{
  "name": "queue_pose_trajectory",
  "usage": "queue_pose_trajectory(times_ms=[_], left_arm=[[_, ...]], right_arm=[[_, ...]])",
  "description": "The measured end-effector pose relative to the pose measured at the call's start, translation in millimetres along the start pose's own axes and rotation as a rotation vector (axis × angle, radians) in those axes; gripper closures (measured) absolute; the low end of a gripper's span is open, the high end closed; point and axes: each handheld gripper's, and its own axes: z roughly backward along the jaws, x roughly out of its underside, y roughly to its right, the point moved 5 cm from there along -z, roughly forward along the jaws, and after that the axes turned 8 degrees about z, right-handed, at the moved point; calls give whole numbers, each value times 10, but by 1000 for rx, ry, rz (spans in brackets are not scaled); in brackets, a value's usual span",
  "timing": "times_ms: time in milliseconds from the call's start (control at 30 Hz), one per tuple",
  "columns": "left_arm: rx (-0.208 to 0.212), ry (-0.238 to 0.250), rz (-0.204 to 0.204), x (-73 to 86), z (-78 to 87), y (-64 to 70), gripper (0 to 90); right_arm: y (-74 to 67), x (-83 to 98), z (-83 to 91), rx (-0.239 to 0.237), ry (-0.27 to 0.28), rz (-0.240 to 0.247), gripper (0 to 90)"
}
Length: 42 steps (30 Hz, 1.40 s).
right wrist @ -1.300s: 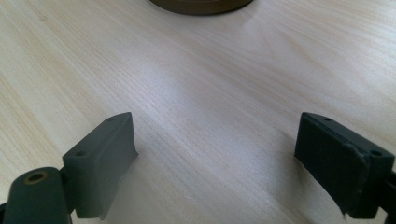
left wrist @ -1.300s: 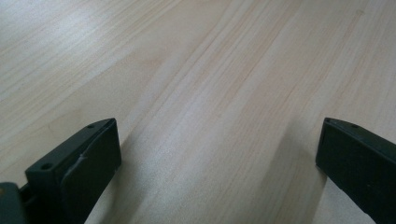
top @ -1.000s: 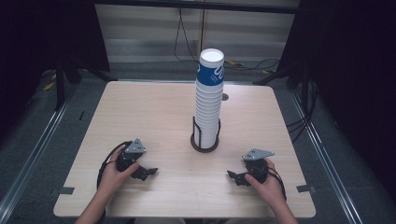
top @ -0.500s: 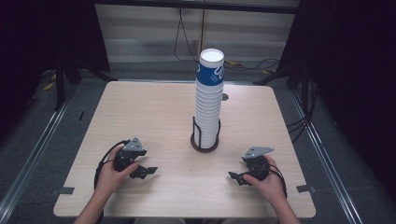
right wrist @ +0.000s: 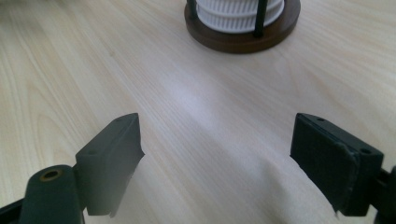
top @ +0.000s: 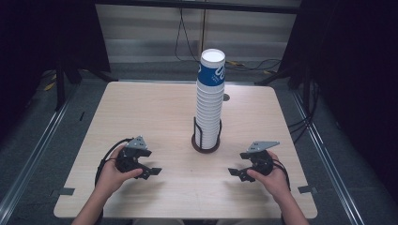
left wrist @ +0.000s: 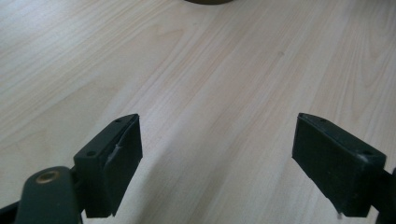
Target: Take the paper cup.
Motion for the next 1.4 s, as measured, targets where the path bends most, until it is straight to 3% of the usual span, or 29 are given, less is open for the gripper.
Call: queue_pose_trajectory(times_ms=[600,933,1400], left_arm=[[25,23,0,-417,127,90,162],[20,26,-15,-606,181,86,161],[47,51,-38,-1104,334,113,161]], right_arm=[[21,-400,56,-47,-22,84,158],[95,-709,172,-39,-19,95,152],[140,-1005,104,-40,9,91,140]])
